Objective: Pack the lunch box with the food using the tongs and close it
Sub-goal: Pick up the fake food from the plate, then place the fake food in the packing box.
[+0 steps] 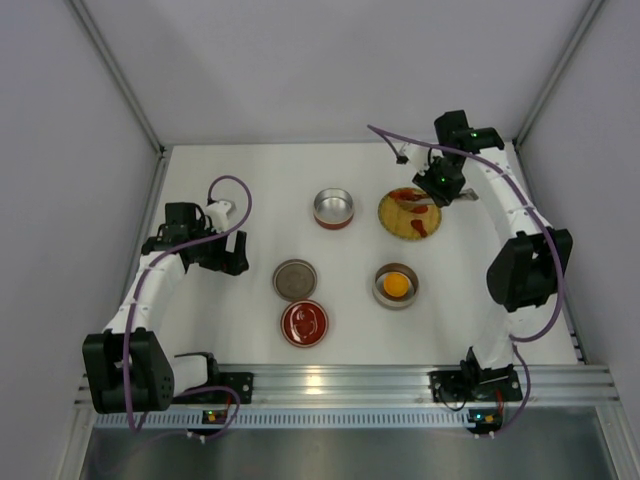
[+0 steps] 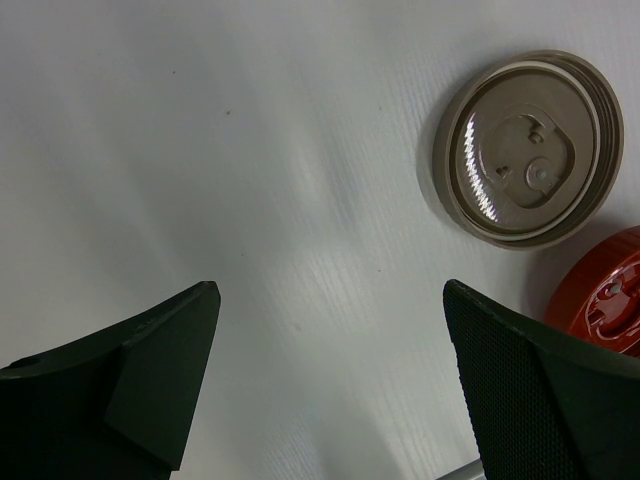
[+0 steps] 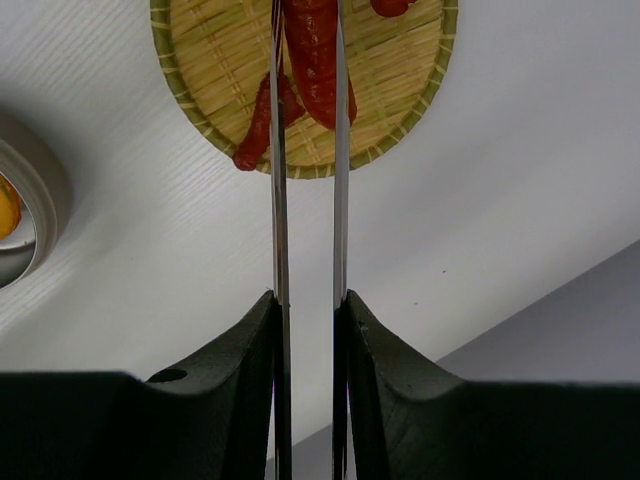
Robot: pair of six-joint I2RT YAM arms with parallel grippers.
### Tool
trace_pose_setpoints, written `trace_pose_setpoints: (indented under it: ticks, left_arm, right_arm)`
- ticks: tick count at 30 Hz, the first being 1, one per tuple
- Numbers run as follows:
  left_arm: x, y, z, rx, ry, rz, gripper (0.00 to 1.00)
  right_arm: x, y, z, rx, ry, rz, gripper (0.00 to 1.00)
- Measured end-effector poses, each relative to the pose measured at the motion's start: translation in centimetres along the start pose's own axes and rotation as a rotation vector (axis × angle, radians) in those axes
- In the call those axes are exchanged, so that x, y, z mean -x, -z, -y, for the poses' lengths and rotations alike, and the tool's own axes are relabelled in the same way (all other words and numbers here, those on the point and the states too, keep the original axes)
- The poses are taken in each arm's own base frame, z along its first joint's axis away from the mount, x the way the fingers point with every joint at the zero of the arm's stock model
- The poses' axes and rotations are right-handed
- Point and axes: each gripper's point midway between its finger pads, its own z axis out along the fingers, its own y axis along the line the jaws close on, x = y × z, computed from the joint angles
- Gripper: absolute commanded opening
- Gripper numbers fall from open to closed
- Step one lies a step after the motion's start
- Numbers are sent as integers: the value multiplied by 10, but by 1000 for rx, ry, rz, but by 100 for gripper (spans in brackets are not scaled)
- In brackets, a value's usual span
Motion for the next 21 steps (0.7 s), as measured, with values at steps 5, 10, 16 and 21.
trace_pose_setpoints:
  ticks: [5, 10, 16, 21]
  left_arm:
    - [0, 0, 0, 0, 0, 0, 98]
    - [0, 0, 2, -8, 2, 2, 98]
    - [1, 0, 4, -23, 6, 6, 98]
    - [1, 0, 4, -22, 5, 6, 98]
  right_arm:
    - [5, 2, -5, 25, -31, 28, 0]
    - [34, 18, -10, 46, -87, 136, 0]
    - [79, 28, -33, 116, -171, 297, 0]
    - [117, 21, -58, 185, -223, 403, 0]
